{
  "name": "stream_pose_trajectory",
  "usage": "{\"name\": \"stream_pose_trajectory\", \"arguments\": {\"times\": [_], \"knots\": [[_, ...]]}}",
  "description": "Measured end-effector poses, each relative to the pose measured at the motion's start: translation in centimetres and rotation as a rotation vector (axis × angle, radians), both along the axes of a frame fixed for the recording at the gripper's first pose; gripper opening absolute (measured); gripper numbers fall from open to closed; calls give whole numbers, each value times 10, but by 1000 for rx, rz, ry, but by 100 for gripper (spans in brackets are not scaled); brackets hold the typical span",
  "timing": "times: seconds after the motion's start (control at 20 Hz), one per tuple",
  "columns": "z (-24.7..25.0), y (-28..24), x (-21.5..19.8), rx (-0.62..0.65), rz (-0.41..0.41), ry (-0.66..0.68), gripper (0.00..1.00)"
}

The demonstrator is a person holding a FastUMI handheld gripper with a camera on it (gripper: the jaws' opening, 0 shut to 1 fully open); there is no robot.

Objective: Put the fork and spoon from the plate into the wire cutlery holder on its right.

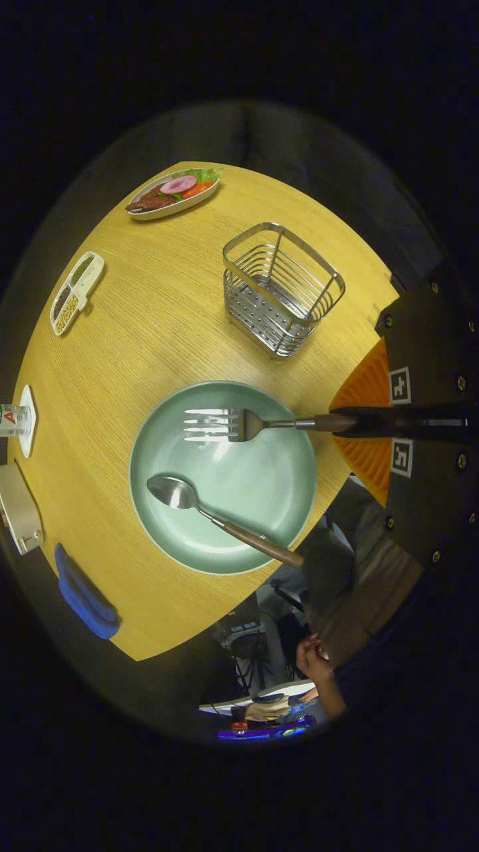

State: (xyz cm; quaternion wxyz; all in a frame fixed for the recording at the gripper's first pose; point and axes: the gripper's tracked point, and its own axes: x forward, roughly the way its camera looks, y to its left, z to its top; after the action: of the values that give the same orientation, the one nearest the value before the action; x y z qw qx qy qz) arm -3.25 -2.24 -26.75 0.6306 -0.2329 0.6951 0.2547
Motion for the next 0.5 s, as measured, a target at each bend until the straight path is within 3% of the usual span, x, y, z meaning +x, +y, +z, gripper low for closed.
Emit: {"name": "stream_pose_trajectory", "arguments": {"times": [0.2, 0.5], "knots": [[34, -25, -3, -17, 19, 42, 5], [62, -85, 15, -139, 6, 49, 5]]}}
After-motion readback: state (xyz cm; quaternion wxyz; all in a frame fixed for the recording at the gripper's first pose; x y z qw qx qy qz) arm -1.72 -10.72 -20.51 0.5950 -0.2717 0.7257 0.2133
